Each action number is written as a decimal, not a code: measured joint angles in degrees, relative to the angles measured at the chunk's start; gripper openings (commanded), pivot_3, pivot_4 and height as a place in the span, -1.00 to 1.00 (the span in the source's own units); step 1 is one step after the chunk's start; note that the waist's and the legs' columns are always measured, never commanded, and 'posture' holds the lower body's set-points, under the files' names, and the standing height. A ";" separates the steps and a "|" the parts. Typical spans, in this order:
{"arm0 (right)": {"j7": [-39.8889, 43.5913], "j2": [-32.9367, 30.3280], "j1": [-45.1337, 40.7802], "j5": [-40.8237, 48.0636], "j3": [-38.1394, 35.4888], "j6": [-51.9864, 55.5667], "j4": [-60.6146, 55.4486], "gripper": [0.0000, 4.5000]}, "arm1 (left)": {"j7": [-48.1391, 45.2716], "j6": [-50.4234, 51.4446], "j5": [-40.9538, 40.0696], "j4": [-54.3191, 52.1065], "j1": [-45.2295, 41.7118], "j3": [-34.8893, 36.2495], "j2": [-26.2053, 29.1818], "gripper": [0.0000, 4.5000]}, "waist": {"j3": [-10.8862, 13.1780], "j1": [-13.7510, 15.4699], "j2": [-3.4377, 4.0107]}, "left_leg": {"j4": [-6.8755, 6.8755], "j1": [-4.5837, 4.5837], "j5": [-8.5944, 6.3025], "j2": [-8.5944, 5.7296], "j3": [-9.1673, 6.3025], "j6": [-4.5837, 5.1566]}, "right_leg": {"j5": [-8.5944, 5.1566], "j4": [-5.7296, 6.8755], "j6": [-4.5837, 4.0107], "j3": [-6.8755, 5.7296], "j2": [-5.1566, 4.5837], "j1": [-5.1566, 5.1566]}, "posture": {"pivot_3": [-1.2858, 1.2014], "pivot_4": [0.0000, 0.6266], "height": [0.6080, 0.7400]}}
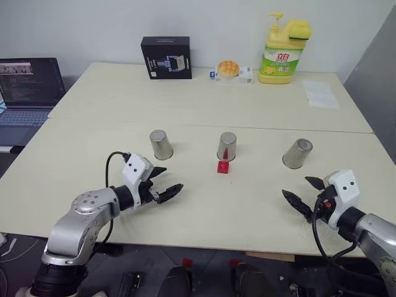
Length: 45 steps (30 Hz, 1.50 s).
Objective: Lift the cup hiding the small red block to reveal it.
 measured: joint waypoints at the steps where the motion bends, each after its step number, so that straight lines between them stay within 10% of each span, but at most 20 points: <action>1: 0.00 -0.07 -0.24 0.00 -0.03 0.04 0.00 1.00 | 0.00 0.00 -0.13 -0.10 -0.01 0.15 0.00 1.00 | 0.00 0.03 0.00 | 0.00 0.00 0.00 0.00 -0.01 0.00 | 0.00 0.01 0.00 -0.01 0.01 0.00 | 0.03 -0.52 1.00; 45: -1.41 4.48 6.05 -3.96 0.00 -6.33 -0.36 1.00 | 4.94 -3.03 1.49 -5.12 6.29 -0.08 -3.19 1.00 | -0.01 0.06 -0.01 | 0.10 0.61 0.04 0.04 0.22 0.01 | -0.01 0.81 -0.22 0.26 0.12 0.13 | 0.03 -0.52 1.00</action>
